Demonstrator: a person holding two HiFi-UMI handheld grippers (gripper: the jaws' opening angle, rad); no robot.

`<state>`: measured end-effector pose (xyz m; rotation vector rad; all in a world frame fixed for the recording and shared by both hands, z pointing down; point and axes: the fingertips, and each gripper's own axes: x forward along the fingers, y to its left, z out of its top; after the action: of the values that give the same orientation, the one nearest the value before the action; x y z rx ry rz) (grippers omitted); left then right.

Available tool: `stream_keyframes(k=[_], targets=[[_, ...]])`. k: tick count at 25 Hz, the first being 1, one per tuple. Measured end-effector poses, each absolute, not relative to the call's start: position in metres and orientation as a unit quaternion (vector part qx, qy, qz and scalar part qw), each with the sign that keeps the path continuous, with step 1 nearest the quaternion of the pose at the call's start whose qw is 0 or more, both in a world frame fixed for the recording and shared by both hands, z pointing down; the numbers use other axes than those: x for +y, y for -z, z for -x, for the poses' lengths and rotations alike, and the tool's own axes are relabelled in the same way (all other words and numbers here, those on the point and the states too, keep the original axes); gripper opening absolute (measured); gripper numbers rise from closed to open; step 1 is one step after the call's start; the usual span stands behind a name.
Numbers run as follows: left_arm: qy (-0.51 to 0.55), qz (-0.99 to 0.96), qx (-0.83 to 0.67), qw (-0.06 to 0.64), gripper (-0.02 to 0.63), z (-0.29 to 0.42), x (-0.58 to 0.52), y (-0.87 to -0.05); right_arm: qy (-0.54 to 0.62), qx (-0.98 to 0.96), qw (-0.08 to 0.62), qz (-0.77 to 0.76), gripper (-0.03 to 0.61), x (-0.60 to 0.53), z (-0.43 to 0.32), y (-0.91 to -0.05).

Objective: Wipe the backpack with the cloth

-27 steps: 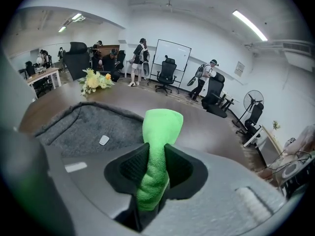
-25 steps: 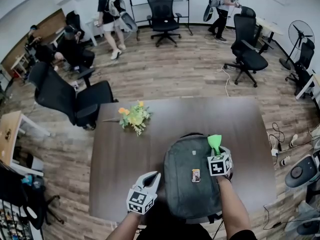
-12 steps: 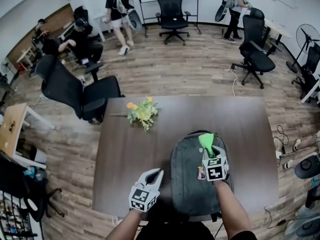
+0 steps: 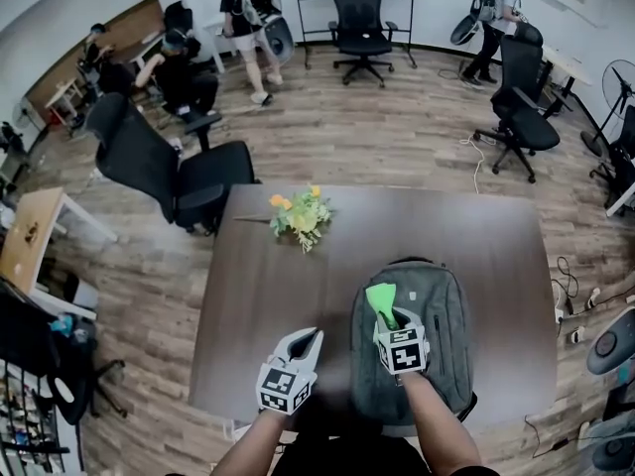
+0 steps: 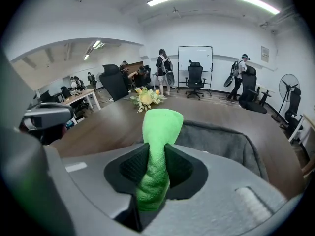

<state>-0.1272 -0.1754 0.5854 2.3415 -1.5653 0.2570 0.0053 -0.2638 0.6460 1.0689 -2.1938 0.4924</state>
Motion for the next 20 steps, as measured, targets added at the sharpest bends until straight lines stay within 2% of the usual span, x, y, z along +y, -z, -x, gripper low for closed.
stream_keyframes(k=[8, 20], targets=[[-0.092, -0.812, -0.552, 0.166, 0.020, 0.139, -0.159, -0.592, -0.185, -0.844, 0.341, -0.369, 0.094, -0.239, 0.032, -0.666], [-0.091, -0.799, -0.566, 0.180, 0.020, 0.152, -0.148, -0.599, -0.173, -0.830, 0.374, -0.377, 0.094, -0.243, 0.016, -0.681]])
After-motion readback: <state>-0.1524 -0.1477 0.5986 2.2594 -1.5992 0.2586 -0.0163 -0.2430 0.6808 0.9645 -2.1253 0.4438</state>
